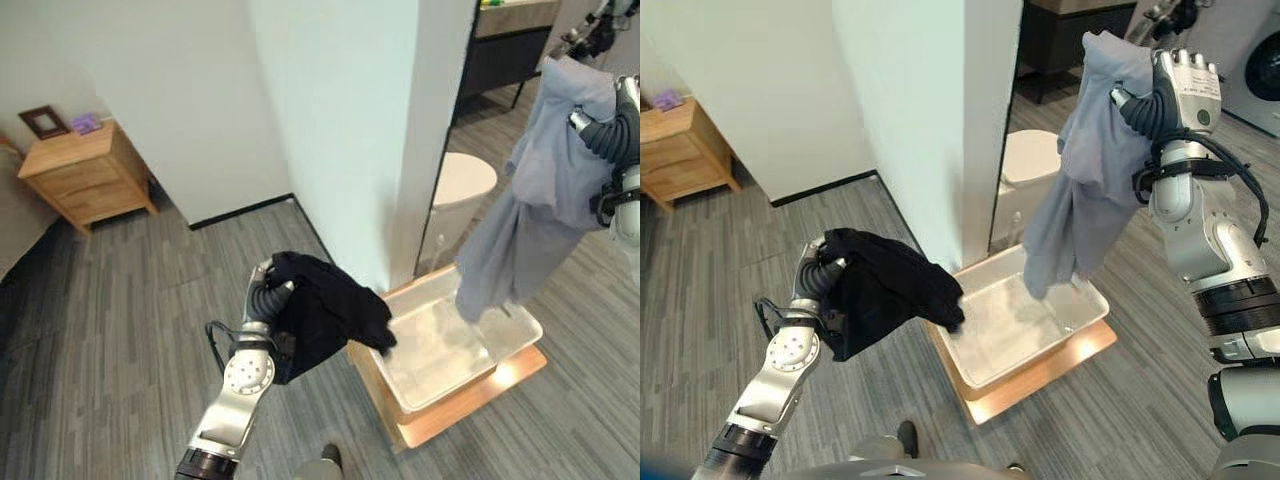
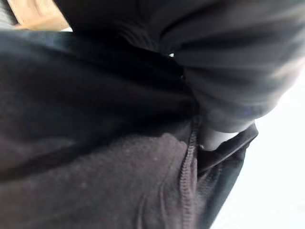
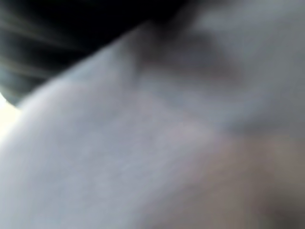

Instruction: Pick up bed clothes into laundry basket.

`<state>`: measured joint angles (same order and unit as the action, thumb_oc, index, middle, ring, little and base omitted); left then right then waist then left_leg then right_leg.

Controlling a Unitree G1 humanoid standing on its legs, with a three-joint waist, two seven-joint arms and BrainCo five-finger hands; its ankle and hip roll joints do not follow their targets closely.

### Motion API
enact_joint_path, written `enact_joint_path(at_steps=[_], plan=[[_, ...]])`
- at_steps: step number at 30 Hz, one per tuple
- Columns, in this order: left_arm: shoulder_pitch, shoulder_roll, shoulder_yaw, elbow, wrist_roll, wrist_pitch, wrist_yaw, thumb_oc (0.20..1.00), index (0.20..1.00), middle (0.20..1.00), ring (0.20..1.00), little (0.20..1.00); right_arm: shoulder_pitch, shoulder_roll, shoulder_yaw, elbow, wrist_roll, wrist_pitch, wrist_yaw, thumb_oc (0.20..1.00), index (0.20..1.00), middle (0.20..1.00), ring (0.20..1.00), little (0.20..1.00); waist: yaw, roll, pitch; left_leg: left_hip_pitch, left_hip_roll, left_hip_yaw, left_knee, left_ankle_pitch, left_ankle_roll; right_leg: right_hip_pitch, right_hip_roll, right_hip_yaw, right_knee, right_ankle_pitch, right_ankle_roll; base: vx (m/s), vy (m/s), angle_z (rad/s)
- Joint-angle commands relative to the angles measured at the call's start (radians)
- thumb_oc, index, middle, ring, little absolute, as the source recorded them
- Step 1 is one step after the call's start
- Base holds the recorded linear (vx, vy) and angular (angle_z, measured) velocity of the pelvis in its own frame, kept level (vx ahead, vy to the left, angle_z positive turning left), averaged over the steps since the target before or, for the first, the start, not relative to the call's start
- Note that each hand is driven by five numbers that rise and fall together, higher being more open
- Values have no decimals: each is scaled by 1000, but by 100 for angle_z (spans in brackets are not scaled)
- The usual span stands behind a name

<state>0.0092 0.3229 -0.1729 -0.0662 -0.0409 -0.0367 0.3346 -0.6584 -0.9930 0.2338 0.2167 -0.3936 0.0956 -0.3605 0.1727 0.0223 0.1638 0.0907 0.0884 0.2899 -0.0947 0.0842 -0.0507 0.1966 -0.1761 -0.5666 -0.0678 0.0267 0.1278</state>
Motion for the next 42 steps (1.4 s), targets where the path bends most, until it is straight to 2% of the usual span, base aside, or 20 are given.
enact_joint_path(at_steps=[1,4,9,16,20,21,22,29,36,42], plan=[[-44,36,-21,-116,-45,-92,-10,200,200,200,200,200,-174,-10,47,51,-27,16,-18,200,200,200,200,200,23,-51,-26,-14,73,6,7,-36,-85,46,-73,27,-19,-41,55,5,-1,18],[-38,34,-21,-118,-57,-94,-20,200,200,200,200,200,-135,8,31,64,-31,22,-11,200,200,200,200,200,30,-46,-19,-25,69,-7,7,-35,-84,45,-76,17,-18,-42,55,3,2,11],[-50,30,-29,-108,-65,-97,-18,200,200,200,200,200,-32,95,5,54,-47,18,2,200,200,200,200,200,39,-34,-8,-38,55,-27,7,-38,-79,43,-86,10,-15,-42,56,6,11,9],[-79,20,-57,-101,-79,-103,-22,200,200,200,200,200,49,259,78,96,-86,9,36,200,200,200,200,200,51,-18,5,-48,46,-40,7,-38,-75,35,-95,10,-15,-38,57,1,4,4],[-98,13,-78,-106,-86,-104,-30,200,200,200,200,200,57,293,119,147,-124,19,49,200,200,200,200,200,60,-11,19,-48,43,-49,7,-42,-77,39,-96,2,-13,-44,59,-16,-4,8],[-99,13,-77,-105,-86,-105,-30,200,200,200,200,200,55,293,121,150,-124,18,47,900,900,900,900,900,59,-11,19,-49,43,-50,7,-42,-77,39,-96,2,-13,-43,59,-10,-8,4],[-107,12,-91,-108,-89,-107,-36,200,200,200,200,200,50,294,129,180,-129,26,52,1000,1000,1000,1000,1000,61,-9,20,-50,42,-52,7,-42,-78,40,-96,0,-14,-43,60,-17,2,3],[-125,13,-110,-109,-104,-106,-45,200,200,200,200,200,40,275,109,224,-112,40,27,1000,1000,1000,1000,1000,41,-6,11,-31,40,-50,7,-51,-80,60,-99,14,-17,-45,61,-5,3,2],[-152,21,-107,-126,-103,-105,-45,200,200,200,200,200,32,221,60,151,-78,28,20,1000,1000,1000,1000,1000,3,4,-4,-3,43,-32,7,-54,-79,69,-102,37,-19,-44,62,-11,-5,-6],[-237,13,-116,-155,-78,-108,-33,200,200,200,200,200,58,173,-23,-62,-18,-25,10,1000,1000,1000,1000,1000,-68,18,-21,29,55,-2,7,-65,-78,64,-103,75,-20,-49,62,-13,-19,-23]])
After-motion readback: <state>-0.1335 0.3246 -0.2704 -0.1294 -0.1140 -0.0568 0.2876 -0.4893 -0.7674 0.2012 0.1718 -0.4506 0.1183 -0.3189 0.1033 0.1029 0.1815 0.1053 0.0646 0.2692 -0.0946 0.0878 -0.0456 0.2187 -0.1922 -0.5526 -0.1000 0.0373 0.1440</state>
